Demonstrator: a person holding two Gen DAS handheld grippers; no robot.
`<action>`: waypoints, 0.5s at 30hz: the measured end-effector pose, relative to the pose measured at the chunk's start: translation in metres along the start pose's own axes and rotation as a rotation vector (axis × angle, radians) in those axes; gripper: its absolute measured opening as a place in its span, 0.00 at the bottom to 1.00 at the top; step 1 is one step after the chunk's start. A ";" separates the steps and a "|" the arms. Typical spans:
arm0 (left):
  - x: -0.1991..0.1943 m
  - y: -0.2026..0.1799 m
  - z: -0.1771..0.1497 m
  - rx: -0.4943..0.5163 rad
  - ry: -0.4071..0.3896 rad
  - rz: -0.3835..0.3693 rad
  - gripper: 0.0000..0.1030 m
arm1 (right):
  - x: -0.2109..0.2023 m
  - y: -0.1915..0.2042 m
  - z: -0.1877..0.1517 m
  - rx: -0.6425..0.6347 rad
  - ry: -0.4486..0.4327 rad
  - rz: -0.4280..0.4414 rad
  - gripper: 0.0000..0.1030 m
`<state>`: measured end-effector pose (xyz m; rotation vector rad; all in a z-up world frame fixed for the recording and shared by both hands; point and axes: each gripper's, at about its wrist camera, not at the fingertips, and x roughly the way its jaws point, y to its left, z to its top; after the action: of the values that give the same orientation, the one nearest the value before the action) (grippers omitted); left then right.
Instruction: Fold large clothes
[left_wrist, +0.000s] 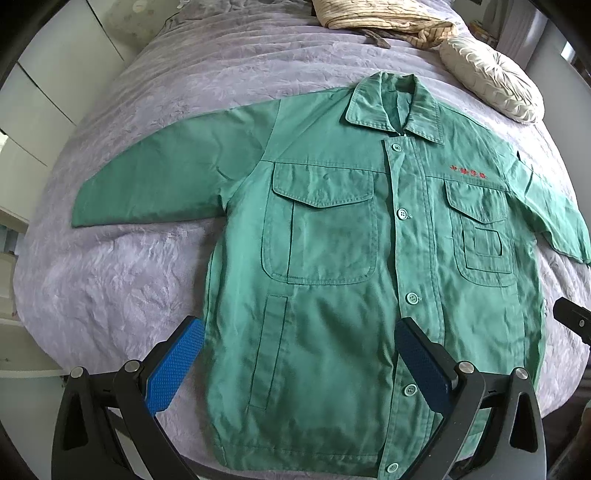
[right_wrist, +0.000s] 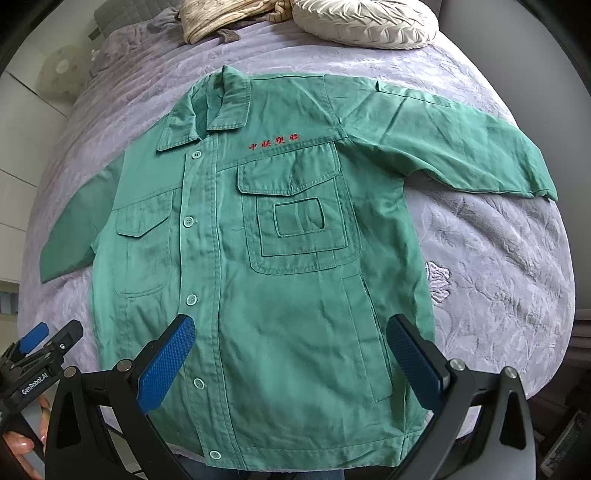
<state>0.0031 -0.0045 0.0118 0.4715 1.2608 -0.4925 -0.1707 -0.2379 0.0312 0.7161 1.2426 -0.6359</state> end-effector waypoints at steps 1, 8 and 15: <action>0.000 0.000 0.000 0.001 0.000 -0.001 1.00 | 0.000 0.000 0.000 0.000 0.000 -0.001 1.00; 0.000 0.000 0.000 0.000 0.001 -0.001 1.00 | 0.000 0.000 0.000 0.000 0.003 0.000 1.00; 0.000 0.000 0.001 -0.001 0.001 -0.001 1.00 | 0.000 0.003 -0.002 -0.007 0.006 -0.001 1.00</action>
<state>0.0035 -0.0047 0.0122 0.4708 1.2626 -0.4925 -0.1699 -0.2348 0.0315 0.7124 1.2499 -0.6302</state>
